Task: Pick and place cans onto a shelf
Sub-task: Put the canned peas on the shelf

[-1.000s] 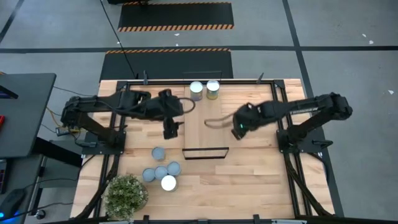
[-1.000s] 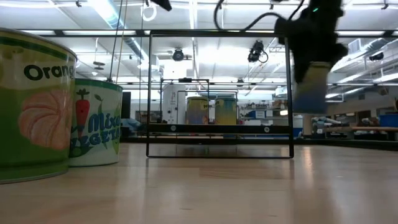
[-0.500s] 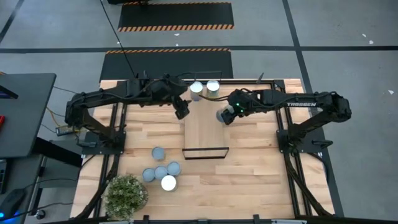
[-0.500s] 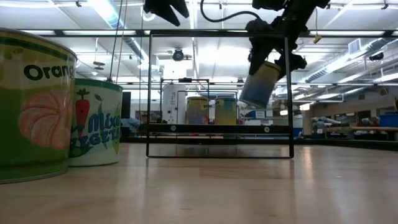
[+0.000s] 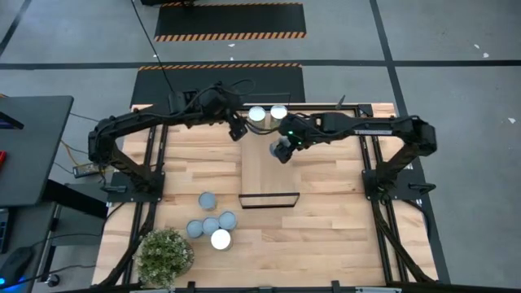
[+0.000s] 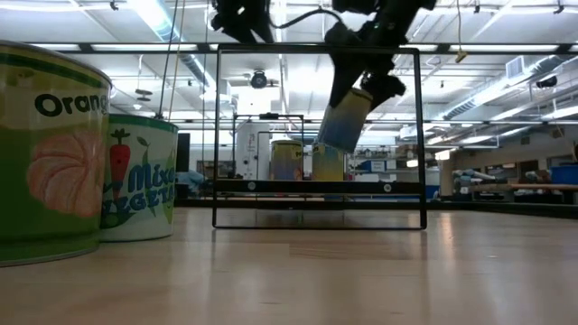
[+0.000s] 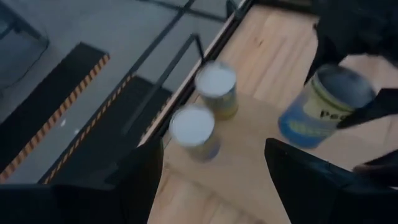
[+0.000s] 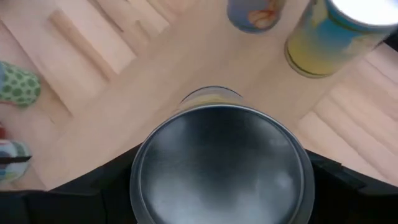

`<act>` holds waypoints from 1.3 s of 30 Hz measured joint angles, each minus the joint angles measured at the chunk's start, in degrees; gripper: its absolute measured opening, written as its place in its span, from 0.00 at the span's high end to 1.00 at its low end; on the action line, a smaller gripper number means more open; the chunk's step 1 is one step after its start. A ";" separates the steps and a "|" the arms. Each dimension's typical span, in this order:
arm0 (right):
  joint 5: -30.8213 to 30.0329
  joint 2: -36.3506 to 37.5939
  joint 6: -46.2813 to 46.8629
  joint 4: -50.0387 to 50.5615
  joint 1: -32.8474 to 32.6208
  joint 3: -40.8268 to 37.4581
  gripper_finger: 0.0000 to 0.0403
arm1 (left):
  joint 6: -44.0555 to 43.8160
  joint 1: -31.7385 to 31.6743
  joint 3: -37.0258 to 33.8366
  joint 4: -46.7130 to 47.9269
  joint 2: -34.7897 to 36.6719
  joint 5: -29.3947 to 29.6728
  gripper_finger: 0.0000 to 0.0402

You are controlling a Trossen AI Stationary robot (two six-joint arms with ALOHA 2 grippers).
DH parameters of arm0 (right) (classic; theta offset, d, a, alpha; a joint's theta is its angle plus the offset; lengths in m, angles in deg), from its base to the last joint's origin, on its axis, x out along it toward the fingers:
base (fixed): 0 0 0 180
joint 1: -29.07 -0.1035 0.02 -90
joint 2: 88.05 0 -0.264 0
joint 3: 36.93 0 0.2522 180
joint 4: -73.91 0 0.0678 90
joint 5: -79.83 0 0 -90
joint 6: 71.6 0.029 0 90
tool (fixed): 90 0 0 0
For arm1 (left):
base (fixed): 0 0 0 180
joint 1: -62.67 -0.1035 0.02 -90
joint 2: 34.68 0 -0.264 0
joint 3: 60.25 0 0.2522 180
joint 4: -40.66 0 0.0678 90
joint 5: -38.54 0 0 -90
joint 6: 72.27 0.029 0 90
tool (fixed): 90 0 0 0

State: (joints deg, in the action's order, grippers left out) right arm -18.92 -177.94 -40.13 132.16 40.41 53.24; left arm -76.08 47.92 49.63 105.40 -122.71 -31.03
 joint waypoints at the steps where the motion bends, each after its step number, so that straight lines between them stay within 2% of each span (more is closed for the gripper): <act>1: 0.12 -0.98 -0.21 0.08 0.39 0.69 0.18 | 0.03 -0.26 0.00 1.43 0.00 -0.01 0.29; 7: 1.86 -5.44 -0.33 1.69 2.77 2.53 0.18 | -1.36 -0.99 0.00 7.76 -0.04 -0.32 0.29; 13: 5.69 -8.12 0.38 3.26 4.95 2.66 0.18 | -0.92 -0.90 0.00 8.18 -0.07 -0.56 0.29; 20: 5.98 -8.59 -0.53 2.84 5.24 2.68 0.16 | 0.47 -0.95 0.00 8.25 -0.13 -0.38 0.29; 31: 5.97 -8.57 -1.49 0.58 5.74 2.72 0.02 | 0.13 -0.78 0.00 8.39 -0.13 -0.35 0.29; 39: 4.16 -8.57 -5.15 1.24 5.62 7.97 0.02 | -0.03 -0.75 0.00 8.42 -0.13 -0.34 0.29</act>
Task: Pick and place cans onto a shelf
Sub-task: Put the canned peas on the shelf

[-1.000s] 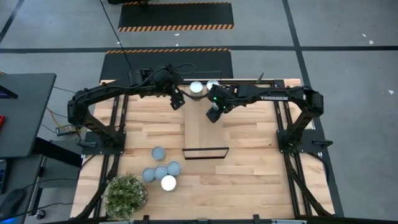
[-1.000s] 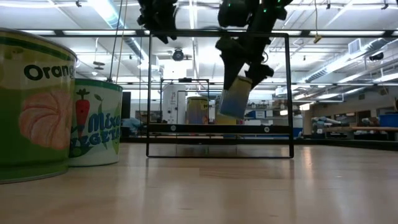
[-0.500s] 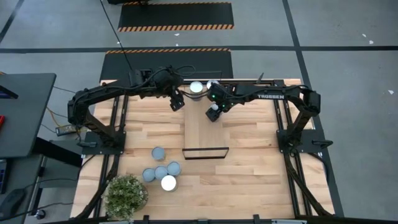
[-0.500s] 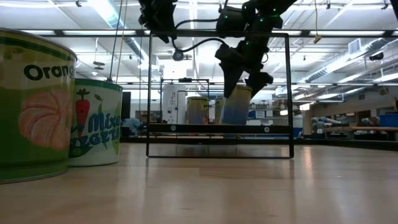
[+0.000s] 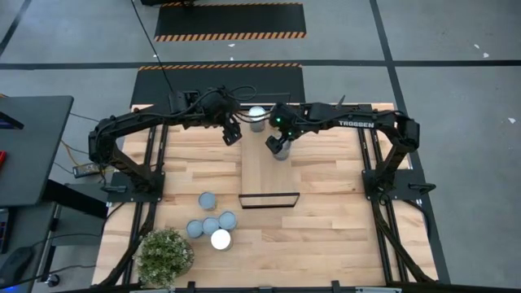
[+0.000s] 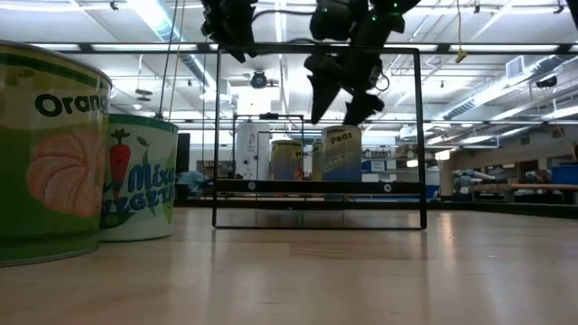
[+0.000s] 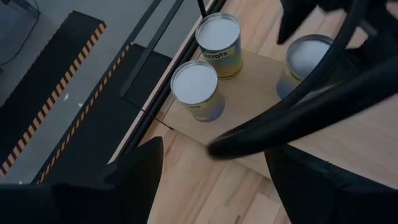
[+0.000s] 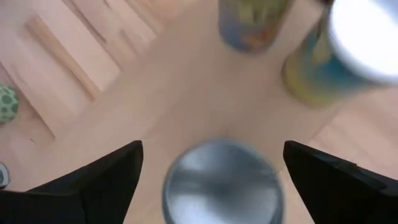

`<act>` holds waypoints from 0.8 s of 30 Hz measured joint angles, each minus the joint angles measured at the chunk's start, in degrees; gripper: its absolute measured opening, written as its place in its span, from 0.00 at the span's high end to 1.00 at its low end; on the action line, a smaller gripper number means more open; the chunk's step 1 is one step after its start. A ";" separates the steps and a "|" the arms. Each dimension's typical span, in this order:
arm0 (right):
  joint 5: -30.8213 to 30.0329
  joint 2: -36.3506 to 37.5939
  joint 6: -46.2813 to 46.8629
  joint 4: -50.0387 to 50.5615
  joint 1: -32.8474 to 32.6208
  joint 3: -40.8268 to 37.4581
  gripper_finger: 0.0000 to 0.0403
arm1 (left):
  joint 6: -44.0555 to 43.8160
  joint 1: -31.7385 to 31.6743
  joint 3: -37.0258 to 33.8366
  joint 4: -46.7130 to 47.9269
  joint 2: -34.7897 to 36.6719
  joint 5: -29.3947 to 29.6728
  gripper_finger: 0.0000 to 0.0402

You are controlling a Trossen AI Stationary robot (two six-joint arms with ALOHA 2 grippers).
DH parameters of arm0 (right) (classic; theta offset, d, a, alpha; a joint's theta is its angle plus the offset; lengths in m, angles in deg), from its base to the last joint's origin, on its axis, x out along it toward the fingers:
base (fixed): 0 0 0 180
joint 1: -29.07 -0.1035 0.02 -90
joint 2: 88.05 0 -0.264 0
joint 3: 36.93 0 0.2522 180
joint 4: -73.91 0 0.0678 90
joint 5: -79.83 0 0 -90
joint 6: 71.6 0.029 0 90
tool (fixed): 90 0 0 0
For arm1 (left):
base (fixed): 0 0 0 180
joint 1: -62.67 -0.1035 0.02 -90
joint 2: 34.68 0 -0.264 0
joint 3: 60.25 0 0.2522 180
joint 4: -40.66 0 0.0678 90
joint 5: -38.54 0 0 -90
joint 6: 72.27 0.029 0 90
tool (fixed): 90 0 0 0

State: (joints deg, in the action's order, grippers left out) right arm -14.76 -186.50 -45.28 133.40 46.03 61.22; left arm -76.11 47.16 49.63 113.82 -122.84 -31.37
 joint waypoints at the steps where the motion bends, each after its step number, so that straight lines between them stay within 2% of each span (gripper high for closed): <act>1: -0.80 0.02 -1.08 0.41 -0.08 1.20 0.02 | 0.00 0.00 0.00 0.02 0.00 0.00 0.29; 8: -1.87 0.11 -11.19 7.62 -1.54 8.10 0.02 | -0.75 0.00 0.09 1.24 0.00 -1.09 0.29; 12: -2.22 0.43 -13.85 14.28 -2.78 8.65 0.03 | -1.54 0.00 0.09 3.66 0.00 -2.36 0.29; 16: -5.79 0.72 -15.90 21.23 -4.72 8.59 0.04 | -1.92 -0.02 0.09 5.32 0.00 -2.32 0.29; 20: -7.37 2.18 -16.47 21.32 -6.51 5.76 0.05 | -2.41 -0.02 0.09 5.22 0.00 -4.05 0.29; 24: -7.89 6.41 -14.88 17.57 -8.03 -0.84 0.07 | -1.65 -0.09 0.09 3.46 -0.58 -11.14 0.29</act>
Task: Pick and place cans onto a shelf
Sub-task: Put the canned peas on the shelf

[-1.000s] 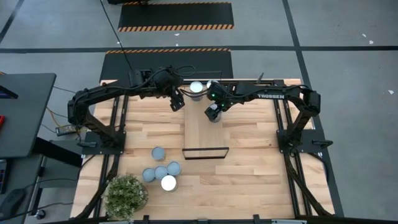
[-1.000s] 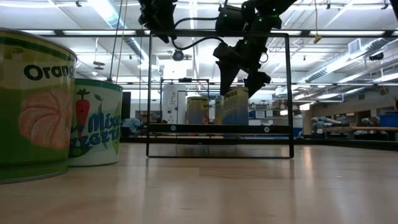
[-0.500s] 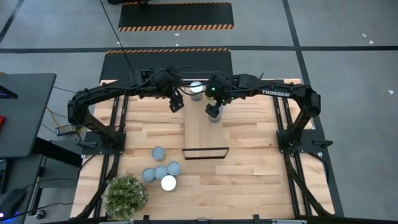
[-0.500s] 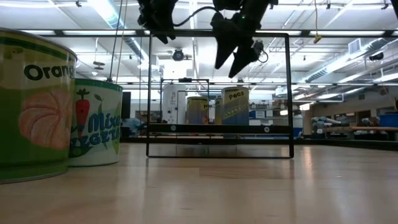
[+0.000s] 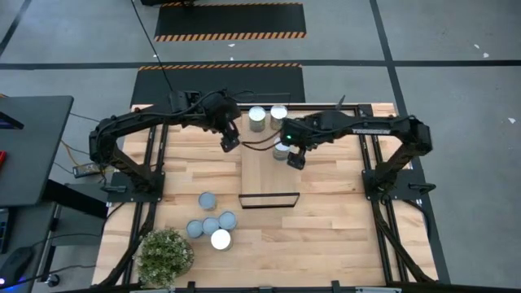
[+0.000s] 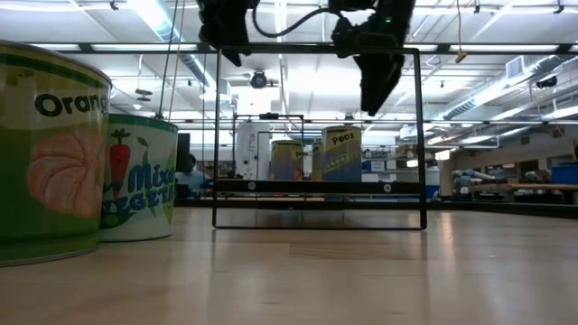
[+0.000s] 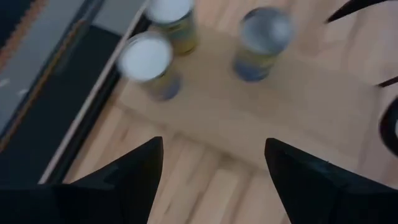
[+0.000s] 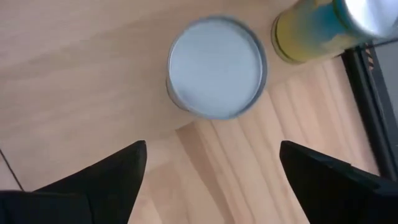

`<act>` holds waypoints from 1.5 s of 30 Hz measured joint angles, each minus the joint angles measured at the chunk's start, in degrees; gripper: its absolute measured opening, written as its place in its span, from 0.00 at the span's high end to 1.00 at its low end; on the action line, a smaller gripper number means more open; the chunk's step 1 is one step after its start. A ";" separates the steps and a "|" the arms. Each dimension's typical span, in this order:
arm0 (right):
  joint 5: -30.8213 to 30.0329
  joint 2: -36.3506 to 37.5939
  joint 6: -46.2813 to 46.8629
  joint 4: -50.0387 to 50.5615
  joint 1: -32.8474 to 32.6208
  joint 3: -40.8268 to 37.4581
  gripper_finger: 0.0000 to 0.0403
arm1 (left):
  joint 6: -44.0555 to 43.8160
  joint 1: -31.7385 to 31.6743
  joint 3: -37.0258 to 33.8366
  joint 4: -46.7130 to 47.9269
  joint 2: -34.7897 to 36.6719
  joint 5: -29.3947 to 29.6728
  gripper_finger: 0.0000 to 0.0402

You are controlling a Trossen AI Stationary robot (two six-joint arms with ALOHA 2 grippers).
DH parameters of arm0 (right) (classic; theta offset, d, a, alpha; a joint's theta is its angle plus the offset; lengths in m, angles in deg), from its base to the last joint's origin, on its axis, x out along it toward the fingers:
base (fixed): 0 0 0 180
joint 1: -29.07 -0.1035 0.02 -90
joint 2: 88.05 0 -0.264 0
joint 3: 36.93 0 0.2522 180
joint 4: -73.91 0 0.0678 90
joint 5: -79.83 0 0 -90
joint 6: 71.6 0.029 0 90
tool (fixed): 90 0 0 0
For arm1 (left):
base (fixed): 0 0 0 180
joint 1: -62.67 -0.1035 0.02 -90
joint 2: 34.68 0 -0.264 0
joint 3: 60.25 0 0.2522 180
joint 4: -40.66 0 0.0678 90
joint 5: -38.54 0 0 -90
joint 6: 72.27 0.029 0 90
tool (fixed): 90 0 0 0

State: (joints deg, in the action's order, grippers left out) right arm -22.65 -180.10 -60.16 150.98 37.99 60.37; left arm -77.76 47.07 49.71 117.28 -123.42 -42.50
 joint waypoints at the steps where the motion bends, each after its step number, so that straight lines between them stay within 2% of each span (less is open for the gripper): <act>1: -0.03 1.31 0.61 -1.52 -0.27 -1.83 0.07 | 0.33 0.00 -0.01 -0.96 -0.31 -0.90 0.29; 9: -0.03 11.00 7.93 -12.15 -0.93 -14.59 0.09 | 2.13 0.11 -0.04 -10.12 -8.44 -2.68 0.29; 17: 0.19 19.15 11.56 -23.61 -0.95 -26.95 0.09 | 2.06 0.71 -0.11 -10.43 -16.78 -3.10 0.29; 25: 5.34 22.94 13.00 -39.32 -1.33 -37.64 0.09 | 1.65 1.31 -0.09 -13.88 -19.33 -0.26 0.29; 29: 5.50 24.49 13.53 -46.63 -1.87 -42.64 0.09 | 2.97 0.95 -0.17 -15.71 -20.29 0.14 0.29; 36: 0.51 24.63 13.62 -48.15 -0.35 -46.26 0.09 | 3.11 0.68 -4.14 -22.31 -20.86 2.82 0.29; 41: -5.22 23.87 13.29 -50.21 1.27 -46.50 0.09 | 1.31 1.70 -6.38 -26.91 -20.91 5.72 0.29; 45: -3.43 22.91 11.12 -52.73 3.25 -46.48 0.09 | 0.26 2.56 -7.93 -30.79 -20.88 7.80 0.29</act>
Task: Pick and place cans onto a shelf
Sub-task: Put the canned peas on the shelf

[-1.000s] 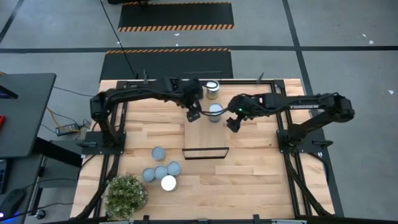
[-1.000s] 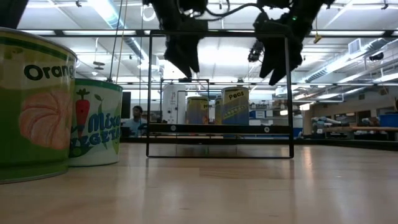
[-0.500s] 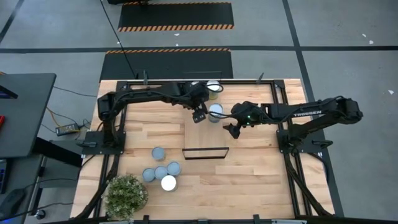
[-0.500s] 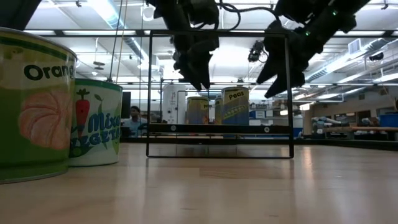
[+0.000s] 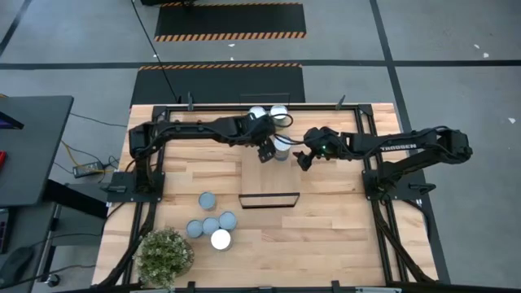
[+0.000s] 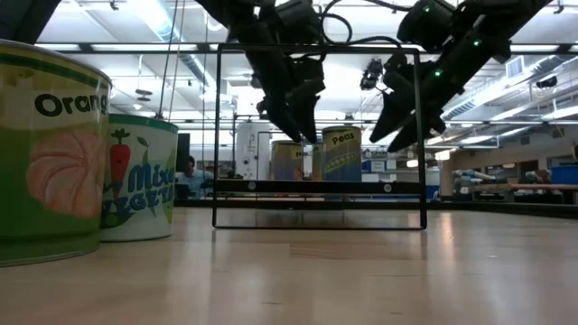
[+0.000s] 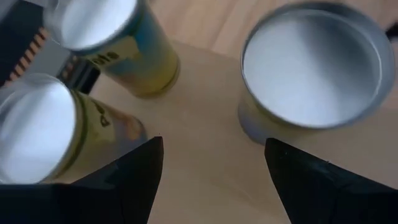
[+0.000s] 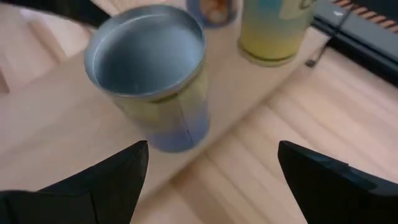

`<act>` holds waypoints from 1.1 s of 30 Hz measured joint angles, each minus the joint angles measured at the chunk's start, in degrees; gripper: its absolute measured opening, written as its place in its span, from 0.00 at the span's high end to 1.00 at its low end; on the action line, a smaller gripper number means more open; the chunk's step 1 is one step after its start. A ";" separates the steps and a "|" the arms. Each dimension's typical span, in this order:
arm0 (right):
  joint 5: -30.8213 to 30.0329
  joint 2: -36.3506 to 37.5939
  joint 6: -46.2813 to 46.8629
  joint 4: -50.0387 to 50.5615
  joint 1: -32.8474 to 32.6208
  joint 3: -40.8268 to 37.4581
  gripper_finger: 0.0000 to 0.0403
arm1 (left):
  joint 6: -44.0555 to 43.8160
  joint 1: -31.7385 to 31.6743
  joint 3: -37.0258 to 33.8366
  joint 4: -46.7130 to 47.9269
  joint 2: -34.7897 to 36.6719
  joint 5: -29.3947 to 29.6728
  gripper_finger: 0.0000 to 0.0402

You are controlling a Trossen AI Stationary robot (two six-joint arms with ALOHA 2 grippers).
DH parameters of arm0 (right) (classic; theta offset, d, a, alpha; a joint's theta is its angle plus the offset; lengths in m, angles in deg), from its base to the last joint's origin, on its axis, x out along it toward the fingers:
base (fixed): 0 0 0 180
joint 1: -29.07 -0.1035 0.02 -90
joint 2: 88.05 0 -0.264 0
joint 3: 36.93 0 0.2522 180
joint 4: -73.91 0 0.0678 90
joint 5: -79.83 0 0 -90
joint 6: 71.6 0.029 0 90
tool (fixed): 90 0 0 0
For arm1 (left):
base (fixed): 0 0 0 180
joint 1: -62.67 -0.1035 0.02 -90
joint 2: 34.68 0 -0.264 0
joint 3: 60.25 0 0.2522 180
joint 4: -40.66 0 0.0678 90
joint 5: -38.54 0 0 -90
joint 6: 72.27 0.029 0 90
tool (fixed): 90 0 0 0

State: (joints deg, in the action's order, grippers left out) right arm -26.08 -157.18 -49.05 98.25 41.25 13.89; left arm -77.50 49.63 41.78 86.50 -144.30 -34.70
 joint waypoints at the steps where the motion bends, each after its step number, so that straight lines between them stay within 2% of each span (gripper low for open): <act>1: 0.82 -0.27 -0.26 0.48 0.50 0.00 0.09 | -0.16 0.27 -0.16 -0.76 0.00 1.05 0.29; 6: 3.29 -2.44 -1.88 -0.19 2.21 -0.04 0.09 | -0.54 0.81 -0.64 -2.55 0.02 3.79 0.29; 19: 4.72 -4.03 -5.28 -3.69 4.04 -0.04 0.09 | -1.67 1.38 -0.64 -3.78 0.02 2.59 0.29; 33: 5.31 -4.03 -14.10 -4.98 7.17 -0.04 0.09 | -1.49 4.33 -0.64 -3.32 0.02 2.50 0.29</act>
State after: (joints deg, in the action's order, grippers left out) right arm -20.78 -161.21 -63.15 93.27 48.42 13.85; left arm -78.99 53.96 41.15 83.17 -144.28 -32.20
